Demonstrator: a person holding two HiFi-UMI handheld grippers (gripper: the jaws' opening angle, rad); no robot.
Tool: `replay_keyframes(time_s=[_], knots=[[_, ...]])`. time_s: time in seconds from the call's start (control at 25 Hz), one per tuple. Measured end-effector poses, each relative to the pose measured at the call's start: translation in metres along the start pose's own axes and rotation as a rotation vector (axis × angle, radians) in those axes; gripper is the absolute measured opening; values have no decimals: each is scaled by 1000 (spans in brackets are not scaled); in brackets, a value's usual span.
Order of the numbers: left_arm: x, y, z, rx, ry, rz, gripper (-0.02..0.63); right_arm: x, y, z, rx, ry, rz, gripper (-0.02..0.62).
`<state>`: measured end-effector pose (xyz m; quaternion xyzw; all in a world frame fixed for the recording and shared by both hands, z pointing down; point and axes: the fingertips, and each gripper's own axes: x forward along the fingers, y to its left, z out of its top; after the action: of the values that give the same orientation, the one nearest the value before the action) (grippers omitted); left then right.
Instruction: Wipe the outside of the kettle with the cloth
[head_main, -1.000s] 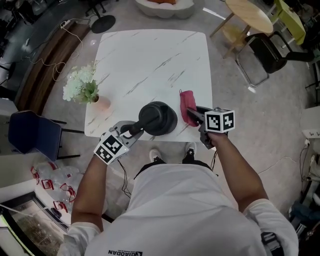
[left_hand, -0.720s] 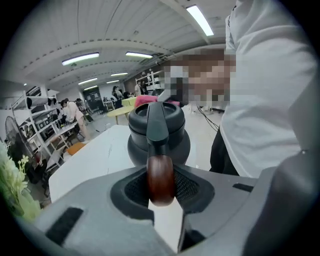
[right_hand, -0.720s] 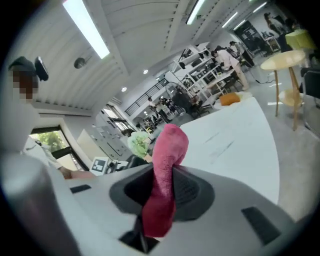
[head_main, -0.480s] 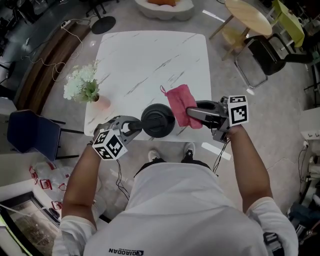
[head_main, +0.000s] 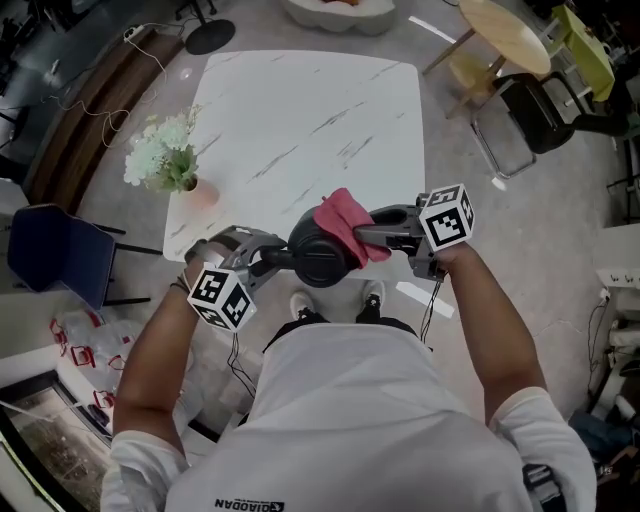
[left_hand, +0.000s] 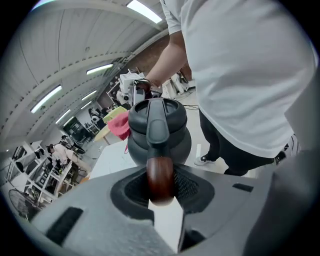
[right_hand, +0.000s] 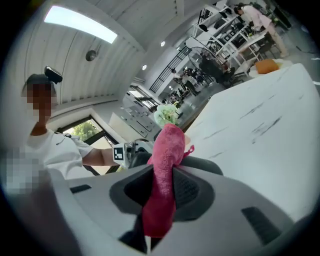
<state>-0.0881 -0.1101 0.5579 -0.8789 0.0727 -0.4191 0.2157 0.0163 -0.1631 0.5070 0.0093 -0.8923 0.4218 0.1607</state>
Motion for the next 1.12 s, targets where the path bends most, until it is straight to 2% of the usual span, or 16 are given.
replay_keyframes(time_s=[0.12,0.32,0.68,0.96,1.12], knots=[[1,1,2,18,6,-7,98,2,-19,-3,-12,22,-76,97],[2,3,2,45,12,-17,98,5,-52,-14,-53,141,-195,97],[3,8,3,57,15,-32,100,13,-96,-25,-74,263,-304,97],[3,11,3,52,18,-31,101,19,-140,-38,59,213,-373,97],[3,11,3,47,18,-28,102,21,-158,-47,95,213,-422,95]])
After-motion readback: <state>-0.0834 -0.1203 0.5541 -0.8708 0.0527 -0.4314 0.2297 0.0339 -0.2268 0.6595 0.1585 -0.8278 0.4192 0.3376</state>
